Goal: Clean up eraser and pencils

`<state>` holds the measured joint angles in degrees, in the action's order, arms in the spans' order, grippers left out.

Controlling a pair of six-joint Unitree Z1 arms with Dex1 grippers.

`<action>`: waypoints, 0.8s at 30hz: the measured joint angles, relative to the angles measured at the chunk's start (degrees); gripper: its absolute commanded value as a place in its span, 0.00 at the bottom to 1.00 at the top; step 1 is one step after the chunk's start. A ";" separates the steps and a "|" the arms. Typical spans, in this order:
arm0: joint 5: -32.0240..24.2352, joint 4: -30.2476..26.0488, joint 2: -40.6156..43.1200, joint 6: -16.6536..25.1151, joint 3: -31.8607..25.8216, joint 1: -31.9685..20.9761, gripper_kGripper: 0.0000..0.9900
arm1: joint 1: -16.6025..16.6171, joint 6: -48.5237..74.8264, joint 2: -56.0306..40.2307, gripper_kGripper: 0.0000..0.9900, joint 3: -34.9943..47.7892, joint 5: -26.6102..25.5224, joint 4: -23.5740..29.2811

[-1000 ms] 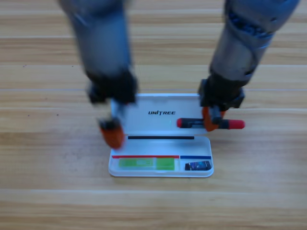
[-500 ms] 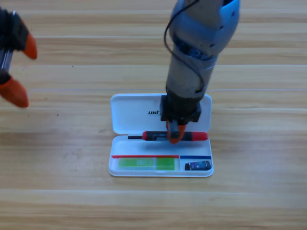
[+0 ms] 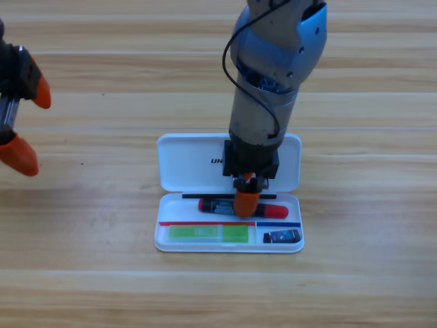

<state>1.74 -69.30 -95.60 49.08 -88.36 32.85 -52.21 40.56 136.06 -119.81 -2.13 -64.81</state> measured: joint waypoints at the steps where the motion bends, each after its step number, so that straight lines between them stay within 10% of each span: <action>1: 0.00 0.21 0.00 0.00 0.00 0.00 1.00 | -0.01 0.00 -0.29 1.00 0.50 -0.22 0.00; 14: -0.68 1.31 -0.27 -0.87 -0.43 -0.04 1.00 | -0.78 -1.79 -24.11 1.00 14.30 -16.46 0.01; 24: -3.33 1.34 -10.93 -0.86 -19.30 -2.06 0.71 | -0.95 -6.74 -43.47 1.00 32.35 -22.45 12.10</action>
<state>-1.59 -67.95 -106.53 48.22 -107.66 30.78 -53.16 33.82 92.60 -87.46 -24.58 -52.71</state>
